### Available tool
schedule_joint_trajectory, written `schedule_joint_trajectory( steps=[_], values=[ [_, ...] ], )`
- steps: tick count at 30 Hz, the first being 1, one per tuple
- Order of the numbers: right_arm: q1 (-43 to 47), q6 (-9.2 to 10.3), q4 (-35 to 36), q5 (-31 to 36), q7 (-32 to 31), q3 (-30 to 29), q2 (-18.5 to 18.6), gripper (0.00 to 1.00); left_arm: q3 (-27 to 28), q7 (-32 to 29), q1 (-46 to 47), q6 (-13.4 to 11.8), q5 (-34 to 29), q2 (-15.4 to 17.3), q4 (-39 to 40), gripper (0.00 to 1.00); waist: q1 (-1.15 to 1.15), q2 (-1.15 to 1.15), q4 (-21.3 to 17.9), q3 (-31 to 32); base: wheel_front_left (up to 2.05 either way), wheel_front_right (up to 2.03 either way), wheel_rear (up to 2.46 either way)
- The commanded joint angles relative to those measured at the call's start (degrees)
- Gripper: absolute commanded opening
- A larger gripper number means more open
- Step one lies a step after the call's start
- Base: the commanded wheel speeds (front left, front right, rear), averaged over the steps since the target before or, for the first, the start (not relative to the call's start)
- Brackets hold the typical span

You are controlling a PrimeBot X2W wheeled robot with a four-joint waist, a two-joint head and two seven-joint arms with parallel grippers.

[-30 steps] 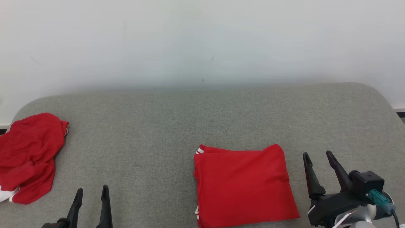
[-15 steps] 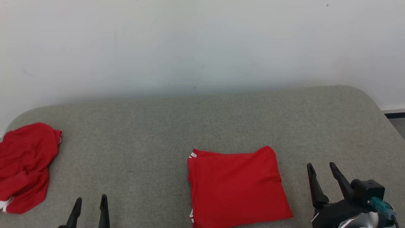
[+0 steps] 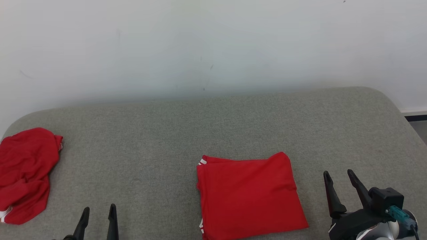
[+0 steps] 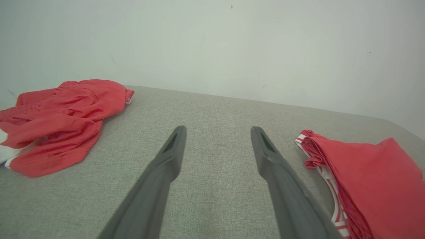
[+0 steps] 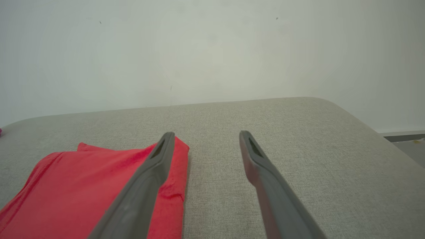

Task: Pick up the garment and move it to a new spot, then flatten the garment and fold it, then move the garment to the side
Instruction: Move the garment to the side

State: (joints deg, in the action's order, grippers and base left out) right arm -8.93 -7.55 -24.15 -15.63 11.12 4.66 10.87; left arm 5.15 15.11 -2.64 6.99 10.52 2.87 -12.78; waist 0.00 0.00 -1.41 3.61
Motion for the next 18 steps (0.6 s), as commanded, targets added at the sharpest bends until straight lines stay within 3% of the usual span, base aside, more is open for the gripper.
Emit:
schedule_joint_trajectory(
  steps=[1,9,18],
  values=[
    [-0.3,0.14,-0.2,0.2,0.2,0.0,0.1,1.00,-0.1,0.0,0.5,-0.3,-0.1,0.0,-0.1,1.00,0.00,0.00,0.1,0.0,0.00,0.00,0.00],
    [-1.4,0.14,0.5,0.2,-2.4,1.3,-0.1,1.00,-0.8,0.0,0.1,-0.8,0.3,0.0,0.7,1.00,0.00,0.00,0.9,-0.5,0.00,0.00,0.00],
    [-5.9,0.14,-3.5,-3.5,-26.0,3.4,0.3,1.00,-2.7,0.0,-0.9,-1.5,1.2,0.0,2.0,1.00,0.00,0.00,3.4,-2.3,0.00,0.00,0.00]
  ],
)
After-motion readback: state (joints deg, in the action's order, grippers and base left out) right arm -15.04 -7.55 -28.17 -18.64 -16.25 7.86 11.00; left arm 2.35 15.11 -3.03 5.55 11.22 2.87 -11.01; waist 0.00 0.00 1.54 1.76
